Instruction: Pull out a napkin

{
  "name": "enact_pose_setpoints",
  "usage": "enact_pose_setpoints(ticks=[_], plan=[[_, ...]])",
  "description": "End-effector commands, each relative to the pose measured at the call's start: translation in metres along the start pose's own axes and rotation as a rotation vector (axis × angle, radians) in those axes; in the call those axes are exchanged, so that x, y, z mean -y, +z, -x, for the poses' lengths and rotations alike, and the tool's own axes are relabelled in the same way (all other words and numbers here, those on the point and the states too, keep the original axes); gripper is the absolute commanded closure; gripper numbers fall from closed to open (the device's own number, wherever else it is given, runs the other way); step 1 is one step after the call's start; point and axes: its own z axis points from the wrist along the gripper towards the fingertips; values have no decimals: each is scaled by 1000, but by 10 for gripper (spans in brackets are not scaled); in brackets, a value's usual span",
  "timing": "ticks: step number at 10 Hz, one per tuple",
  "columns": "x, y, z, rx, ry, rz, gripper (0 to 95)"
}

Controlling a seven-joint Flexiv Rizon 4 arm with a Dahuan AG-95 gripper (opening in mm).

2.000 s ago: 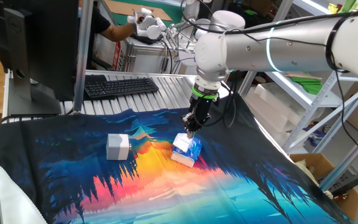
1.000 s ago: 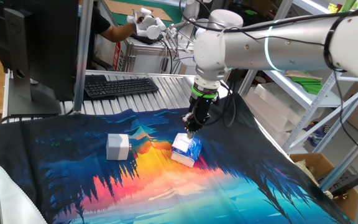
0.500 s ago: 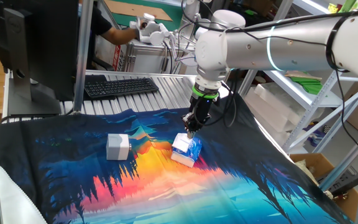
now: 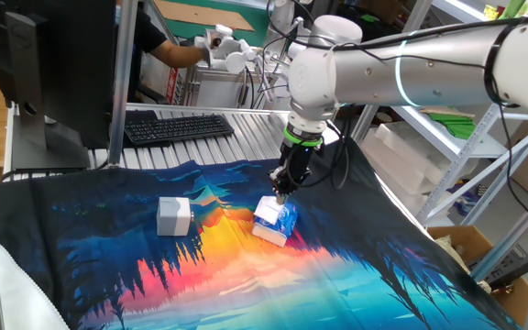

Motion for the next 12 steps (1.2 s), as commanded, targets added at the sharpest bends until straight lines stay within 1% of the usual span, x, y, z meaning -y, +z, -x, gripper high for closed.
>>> enact_pose_setpoints(ticks=[1, 5, 10, 12], plan=[[0, -1, 1, -25, 1, -3, 950], [0, -1, 1, -12, 19, -2, 950], [0, -1, 1, -14, 29, 0, 950], [0, 0, 2, -20, 38, 2, 950]])
